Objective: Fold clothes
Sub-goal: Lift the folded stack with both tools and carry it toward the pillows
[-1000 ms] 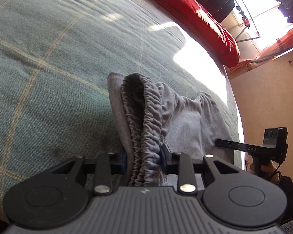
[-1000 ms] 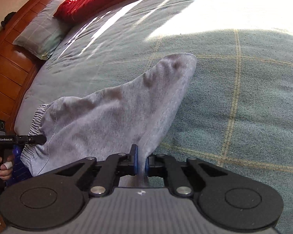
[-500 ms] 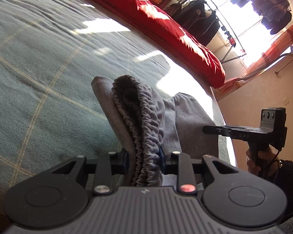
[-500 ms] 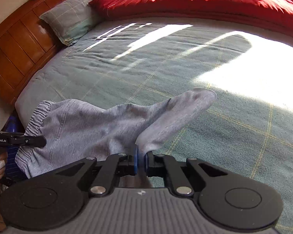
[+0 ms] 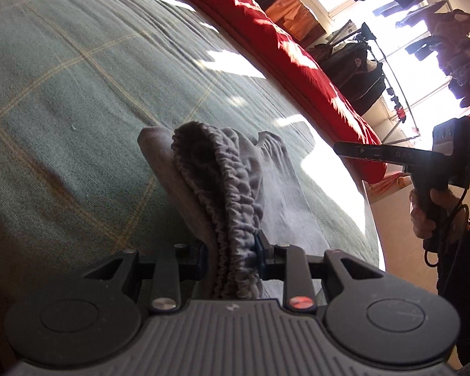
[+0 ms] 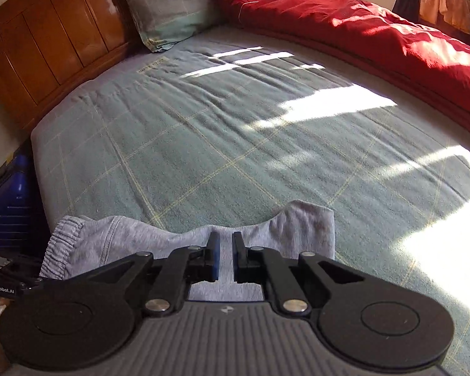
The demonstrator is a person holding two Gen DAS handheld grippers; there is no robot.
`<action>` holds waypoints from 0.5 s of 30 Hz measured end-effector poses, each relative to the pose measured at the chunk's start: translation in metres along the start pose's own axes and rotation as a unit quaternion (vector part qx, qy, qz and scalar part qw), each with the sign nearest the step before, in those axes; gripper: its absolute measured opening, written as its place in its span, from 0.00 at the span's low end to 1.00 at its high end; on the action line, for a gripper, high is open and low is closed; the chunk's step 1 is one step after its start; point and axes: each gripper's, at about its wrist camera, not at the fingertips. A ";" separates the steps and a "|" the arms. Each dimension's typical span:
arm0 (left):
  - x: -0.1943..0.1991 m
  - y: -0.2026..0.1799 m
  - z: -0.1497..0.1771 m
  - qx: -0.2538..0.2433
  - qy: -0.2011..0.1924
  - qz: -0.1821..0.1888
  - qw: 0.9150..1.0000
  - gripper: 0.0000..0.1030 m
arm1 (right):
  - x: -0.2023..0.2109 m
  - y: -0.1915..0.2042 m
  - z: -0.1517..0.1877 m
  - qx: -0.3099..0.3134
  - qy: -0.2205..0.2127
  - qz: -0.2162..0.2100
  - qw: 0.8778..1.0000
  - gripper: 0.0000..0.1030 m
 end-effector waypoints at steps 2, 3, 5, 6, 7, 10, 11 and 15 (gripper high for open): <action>-0.003 0.006 0.000 0.007 0.000 0.003 1.000 0.27 | -0.007 -0.019 0.007 -0.020 0.016 0.003 1.000 0.31; -0.004 0.008 0.000 0.008 0.002 0.003 1.000 0.27 | -0.011 -0.032 0.012 -0.034 0.025 0.003 0.999 0.37; -0.007 0.011 0.000 0.009 0.005 0.003 1.000 0.28 | -0.019 -0.058 0.024 -0.063 0.041 0.005 0.997 0.40; -0.008 0.013 0.001 0.011 0.008 0.002 1.000 0.28 | -0.024 -0.074 0.031 -0.082 0.047 0.006 0.995 0.41; -0.010 0.014 0.001 0.013 0.010 0.001 1.000 0.28 | -0.027 -0.090 0.038 -0.104 0.052 0.001 0.993 0.45; -0.014 0.018 0.001 0.019 0.018 -0.005 1.000 0.28 | -0.039 -0.133 0.059 -0.162 0.061 -0.021 0.985 0.47; -0.015 0.019 0.001 0.021 0.020 -0.007 1.000 0.29 | -0.043 -0.145 0.065 -0.181 0.063 -0.032 0.981 0.47; -0.018 0.021 0.000 0.028 0.030 -0.014 0.999 0.29 | -0.064 -0.176 0.082 -0.241 0.083 -0.122 0.959 0.47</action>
Point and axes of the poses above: each gripper's, at about its wrist camera, not at the fingertips, and x roughly against the way its jaws point, y to its left, z to its underside, and after that the axes turned 10 degrees about -x, right-handed
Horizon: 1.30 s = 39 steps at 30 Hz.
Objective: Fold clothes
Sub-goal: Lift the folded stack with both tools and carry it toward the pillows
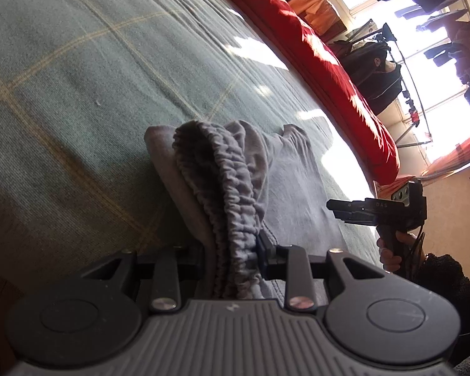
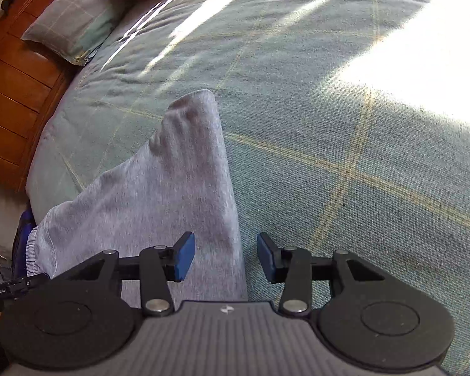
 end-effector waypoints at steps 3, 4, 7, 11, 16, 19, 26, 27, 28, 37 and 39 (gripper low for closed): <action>-0.004 0.002 -0.002 0.003 0.008 -0.007 1.000 0.30 | -0.015 -0.004 -0.004 -0.005 0.024 -0.055 0.998 0.47; -0.005 0.002 -0.002 0.004 0.011 -0.009 1.000 0.30 | -0.020 -0.003 -0.006 -0.005 0.028 -0.064 0.998 0.47; -0.009 0.005 -0.002 0.009 0.017 -0.014 1.000 0.30 | -0.034 -0.002 -0.014 -0.015 0.038 -0.092 0.995 0.47; -0.011 0.011 -0.001 0.017 0.019 -0.011 1.000 0.32 | -0.032 -0.002 -0.008 -0.004 0.049 -0.102 0.994 0.47; -0.012 0.011 -0.001 0.015 0.018 -0.009 1.000 0.31 | -0.019 0.007 0.010 0.022 0.040 -0.054 0.998 0.19; -0.006 0.001 -0.001 -0.002 0.008 -0.017 1.000 0.27 | -0.016 0.033 0.016 0.063 0.024 -0.009 0.998 0.10; 0.021 -0.026 0.000 -0.040 -0.026 0.009 0.999 0.26 | 0.001 0.101 0.017 0.147 -0.003 0.021 0.989 0.07; 0.024 -0.030 0.000 -0.045 -0.031 0.009 0.998 0.26 | 0.004 0.111 0.018 0.160 -0.005 0.022 0.987 0.07; 0.027 -0.033 0.001 -0.051 -0.036 0.009 0.998 0.26 | 0.005 0.121 0.018 0.171 -0.006 0.023 0.985 0.07; 0.072 -0.027 -0.004 -0.049 -0.120 -0.016 0.991 0.26 | -0.006 0.205 0.004 0.252 -0.015 0.020 0.967 0.07; 0.082 -0.019 -0.006 -0.039 -0.143 -0.027 0.989 0.26 | -0.018 0.229 -0.003 0.271 -0.013 0.017 0.962 0.07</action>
Point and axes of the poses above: each gripper's, at about its wrist camera, not at the fingertips, and x roughly against the way its jaws point, y to its left, z to its underside, and after that the axes turned 10 degrees about -x, right-handed
